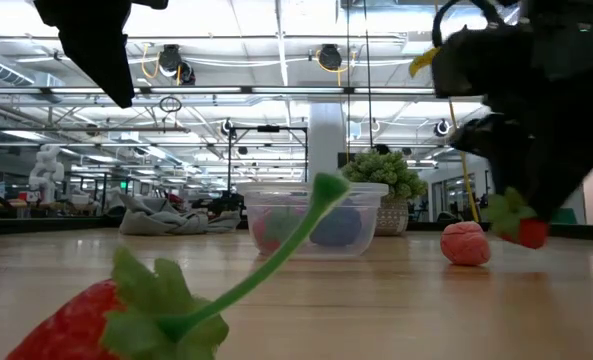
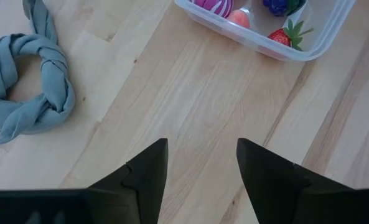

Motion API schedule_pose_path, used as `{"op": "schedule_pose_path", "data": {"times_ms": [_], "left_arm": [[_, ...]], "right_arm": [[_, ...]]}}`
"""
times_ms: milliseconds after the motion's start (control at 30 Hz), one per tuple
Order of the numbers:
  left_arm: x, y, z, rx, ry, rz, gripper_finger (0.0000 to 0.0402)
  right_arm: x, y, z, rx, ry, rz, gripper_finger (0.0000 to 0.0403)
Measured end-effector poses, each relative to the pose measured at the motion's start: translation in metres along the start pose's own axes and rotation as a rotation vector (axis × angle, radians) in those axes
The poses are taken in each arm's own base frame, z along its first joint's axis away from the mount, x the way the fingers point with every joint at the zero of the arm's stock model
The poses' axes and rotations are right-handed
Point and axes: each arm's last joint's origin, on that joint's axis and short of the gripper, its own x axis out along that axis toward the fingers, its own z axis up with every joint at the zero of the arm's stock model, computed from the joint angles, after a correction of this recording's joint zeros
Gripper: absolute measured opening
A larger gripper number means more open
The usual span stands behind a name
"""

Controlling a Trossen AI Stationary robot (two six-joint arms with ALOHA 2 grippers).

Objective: Pick and placing Produce into tupperware
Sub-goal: Put the top strawberry into the transparent bin

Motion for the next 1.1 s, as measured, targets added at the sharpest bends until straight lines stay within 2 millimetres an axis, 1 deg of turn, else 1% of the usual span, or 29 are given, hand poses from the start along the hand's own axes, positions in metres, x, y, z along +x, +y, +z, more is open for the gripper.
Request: {"op": "schedule_pose_path", "data": {"times_ms": [100,167,400,533,700,1100], "left_arm": [[0.000,0.000,0.000,-0.004,0.000,0.000,0.0198],[0.000,0.000,0.000,-0.003,0.000,-0.001,0.0198],[-0.001,-0.001,-0.001,0.001,-0.001,-0.003,0.0198],[-0.002,-0.003,-0.004,0.011,-0.002,-0.009,0.0198],[-0.003,-0.004,-0.005,0.019,-0.004,-0.012,0.0198],[-0.003,-0.004,-0.004,0.028,-0.039,0.015,0.0198]], "right_arm": [[-0.002,-0.006,0.009,-0.015,-0.037,0.004,0.0132],[-0.007,-0.008,0.018,-0.028,-0.065,0.007,0.0132],[-0.036,-0.011,0.059,-0.119,-0.208,0.020,0.0132],[-0.049,-0.014,0.074,-0.153,-0.264,0.018,0.0132],[-0.053,-0.023,0.080,-0.164,-0.282,0.001,0.0132],[-0.057,-0.056,0.097,-0.152,-0.371,-0.026,0.0132]]}}
